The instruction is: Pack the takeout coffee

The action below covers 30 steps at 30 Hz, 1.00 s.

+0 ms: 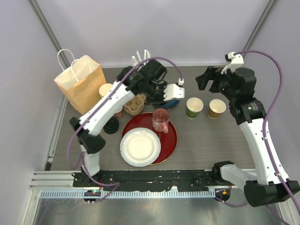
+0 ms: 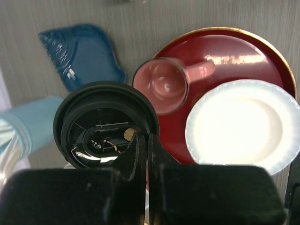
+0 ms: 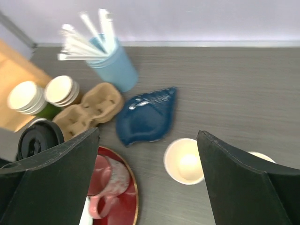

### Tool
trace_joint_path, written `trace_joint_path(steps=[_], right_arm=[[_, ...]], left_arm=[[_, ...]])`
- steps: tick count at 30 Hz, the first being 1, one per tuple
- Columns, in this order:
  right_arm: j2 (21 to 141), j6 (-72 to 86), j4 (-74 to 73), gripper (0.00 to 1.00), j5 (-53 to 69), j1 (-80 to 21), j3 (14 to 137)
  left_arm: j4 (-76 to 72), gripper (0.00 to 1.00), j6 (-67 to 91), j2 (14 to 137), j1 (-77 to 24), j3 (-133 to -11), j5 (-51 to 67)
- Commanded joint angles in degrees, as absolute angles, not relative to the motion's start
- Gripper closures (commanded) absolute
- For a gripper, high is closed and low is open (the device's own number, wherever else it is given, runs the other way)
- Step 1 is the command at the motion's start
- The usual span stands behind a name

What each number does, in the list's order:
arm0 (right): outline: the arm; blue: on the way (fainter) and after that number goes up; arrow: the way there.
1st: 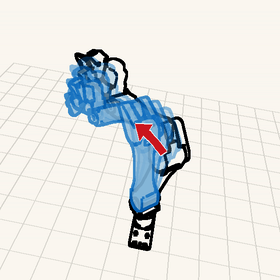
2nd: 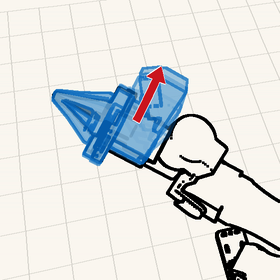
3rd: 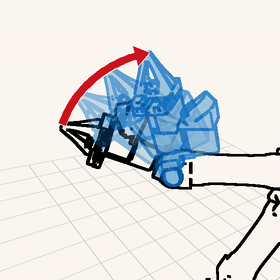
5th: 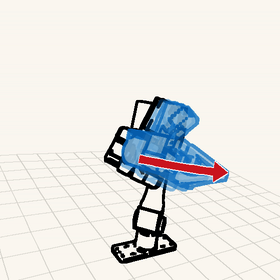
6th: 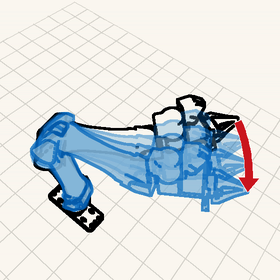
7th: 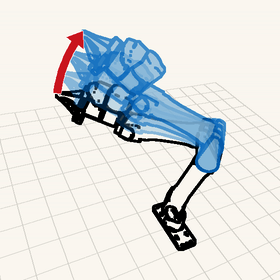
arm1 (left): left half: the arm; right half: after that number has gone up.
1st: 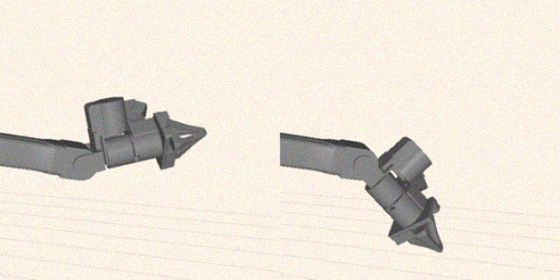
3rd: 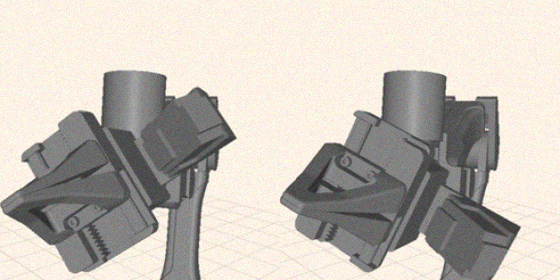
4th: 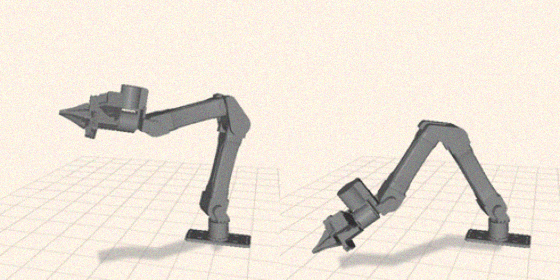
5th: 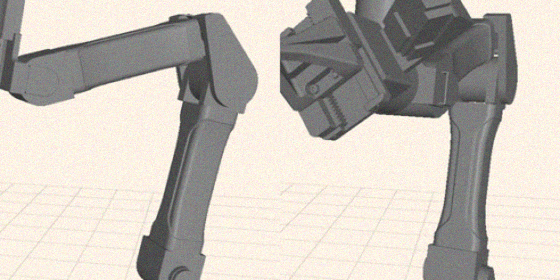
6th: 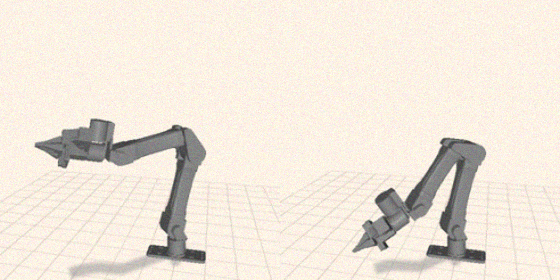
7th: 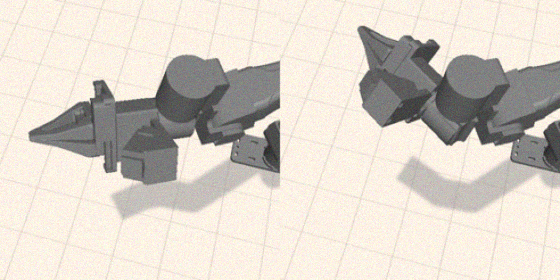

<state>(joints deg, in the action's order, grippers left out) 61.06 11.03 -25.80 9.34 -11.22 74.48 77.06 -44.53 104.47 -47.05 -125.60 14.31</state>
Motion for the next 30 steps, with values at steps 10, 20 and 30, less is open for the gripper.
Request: trace_joint_path(steps=[10, 20, 30], right_arm=[[62.40, 13.10, -26.11, 0.09, -2.37, 2.28, 68.47], [68.98, 15.03, -20.74, 0.12, 6.83, 6.59, 65.92], [77.34, 13.89, -22.94, 0.39, 12.03, 6.59, 66.71]], left_arm=[[59.97, 1.00, -25.06, 128.04, -53.70, -146.77, 19.51], [52.04, 1.00, -21.18, 136.48, -57.65, -150.82, 17.15], [55.19, 1.00, -21.71, 132.39, -57.57, -147.06, 13.90]])
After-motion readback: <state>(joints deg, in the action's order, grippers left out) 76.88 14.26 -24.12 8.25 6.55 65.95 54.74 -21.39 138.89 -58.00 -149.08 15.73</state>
